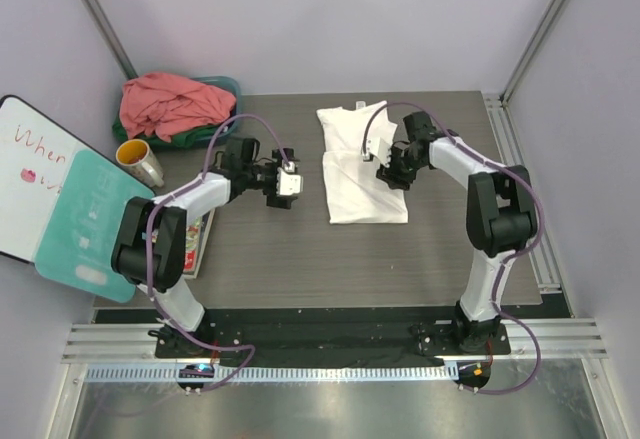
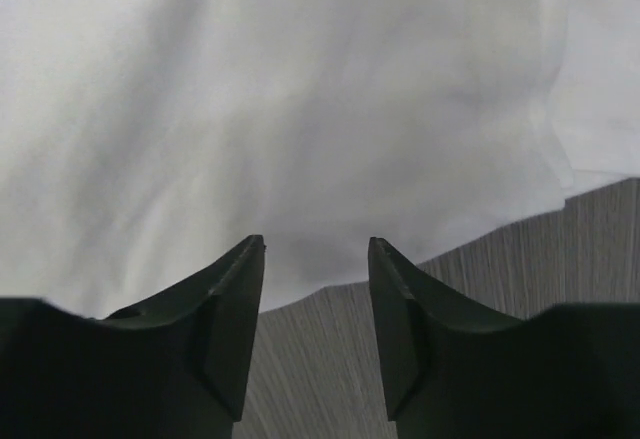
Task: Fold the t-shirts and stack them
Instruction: Fold the tshirt
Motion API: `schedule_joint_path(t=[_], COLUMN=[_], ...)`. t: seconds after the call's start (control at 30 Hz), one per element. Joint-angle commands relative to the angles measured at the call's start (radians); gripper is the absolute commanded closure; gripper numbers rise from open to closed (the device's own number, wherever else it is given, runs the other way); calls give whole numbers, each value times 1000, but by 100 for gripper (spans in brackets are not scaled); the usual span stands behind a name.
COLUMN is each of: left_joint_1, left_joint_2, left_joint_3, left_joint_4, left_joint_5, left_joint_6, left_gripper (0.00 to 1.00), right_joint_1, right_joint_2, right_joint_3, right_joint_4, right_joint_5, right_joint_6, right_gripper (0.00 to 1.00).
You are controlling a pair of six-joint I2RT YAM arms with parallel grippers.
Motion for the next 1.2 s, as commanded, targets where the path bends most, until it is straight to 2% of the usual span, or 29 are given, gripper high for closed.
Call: schedule_joint_path(t=[0.0,0.07,0.1,0.2,0.37,0.5,0.67,0.9,1.03,1.17], left_joint_1=[-44,-82,-97,-156,-236,-283,-348,-403,-411,-414], left_joint_2=[-76,-82,-79,-56,-12,17,31,85,111,103], left_joint_3=[-5,-11,-12,-2,21,11,8,-5,-49,-91], left_joint_4=[-7,-7,-21,-61,-110,-138,-141,-112,-20,94], left_joint_5=[63,78,78,81,95,91,55,-98,-272,-406], left_joint_6=[36,91,120,237,358,423,383,319,299,205], left_gripper=[0,0,0,0,0,0,0,0,0,0], right_joint_1=[3,3,1,4,20,20,20,20,21,18], right_joint_2=[-223,-326,-354,-440,-497,-500,-486,-457,-446,-455], right_joint_3=[-89,-214,-301,-417,-521,-613,-658,-684,-672,-669], right_joint_4=[-5,-3,13,20,46,141,222,317,342,343], right_joint_5=[-45,-57,-62,-83,-117,-119,-123,-113,-111,-104], right_joint_6=[-133,-230,-328,-449,-479,-487,-448,-408,-387,-369], right_gripper=[43,38,36,32,32,34,36,37,38,38])
